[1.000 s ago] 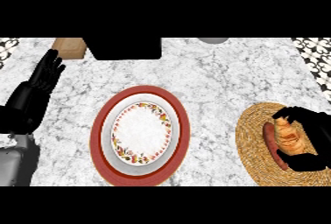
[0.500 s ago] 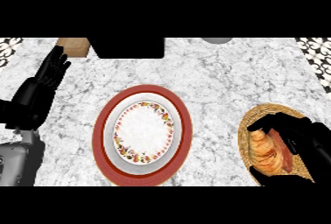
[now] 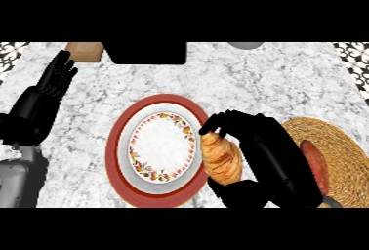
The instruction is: Pick the croissant from the placemat and place it in the plate
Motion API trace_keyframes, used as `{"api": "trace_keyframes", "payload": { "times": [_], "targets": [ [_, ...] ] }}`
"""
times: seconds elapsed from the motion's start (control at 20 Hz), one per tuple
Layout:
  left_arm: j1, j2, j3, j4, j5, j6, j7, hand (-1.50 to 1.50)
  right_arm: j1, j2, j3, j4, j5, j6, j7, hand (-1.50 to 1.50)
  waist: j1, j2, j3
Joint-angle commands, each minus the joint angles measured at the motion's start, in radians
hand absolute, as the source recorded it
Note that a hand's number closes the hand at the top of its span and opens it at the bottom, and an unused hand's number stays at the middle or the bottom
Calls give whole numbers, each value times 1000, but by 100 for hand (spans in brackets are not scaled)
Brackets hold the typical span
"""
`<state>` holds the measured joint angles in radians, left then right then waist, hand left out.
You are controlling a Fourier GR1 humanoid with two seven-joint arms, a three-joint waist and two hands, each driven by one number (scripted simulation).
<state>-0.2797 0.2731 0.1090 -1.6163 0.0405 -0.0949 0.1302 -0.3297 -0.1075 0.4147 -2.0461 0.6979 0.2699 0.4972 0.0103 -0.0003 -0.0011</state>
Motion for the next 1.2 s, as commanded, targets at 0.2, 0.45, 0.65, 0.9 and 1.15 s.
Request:
{"api": "trace_keyframes", "payload": {
  "times": [0.2, 0.45, 0.65, 0.9, 1.15],
  "targets": [
    [25, -23, -26, -35, -15, -5, 11, 0, -238, 105, 162, 373, 6, -224, 115, 150, 11, 1, 1],
    [26, -1, 9, -17, -15, -16, -14, 0, -285, 107, 266, 578, 25, -385, 99, 150, 9, 2, 1],
    [-6, 1, 17, -11, 11, -33, 18, 0, -435, 107, 342, 768, -60, -516, 130, 150, 17, 3, 1],
    [11, -48, -31, -15, -30, -3, -9, 0, -499, 107, 387, 917, -243, -662, 151, 150, 42, 7, 1],
    [-49, -16, 5, 55, 0, -43, -34, 0, -579, 107, 458, 1026, -468, -732, 81, -150, 58, 14, 1]
  ]
}}
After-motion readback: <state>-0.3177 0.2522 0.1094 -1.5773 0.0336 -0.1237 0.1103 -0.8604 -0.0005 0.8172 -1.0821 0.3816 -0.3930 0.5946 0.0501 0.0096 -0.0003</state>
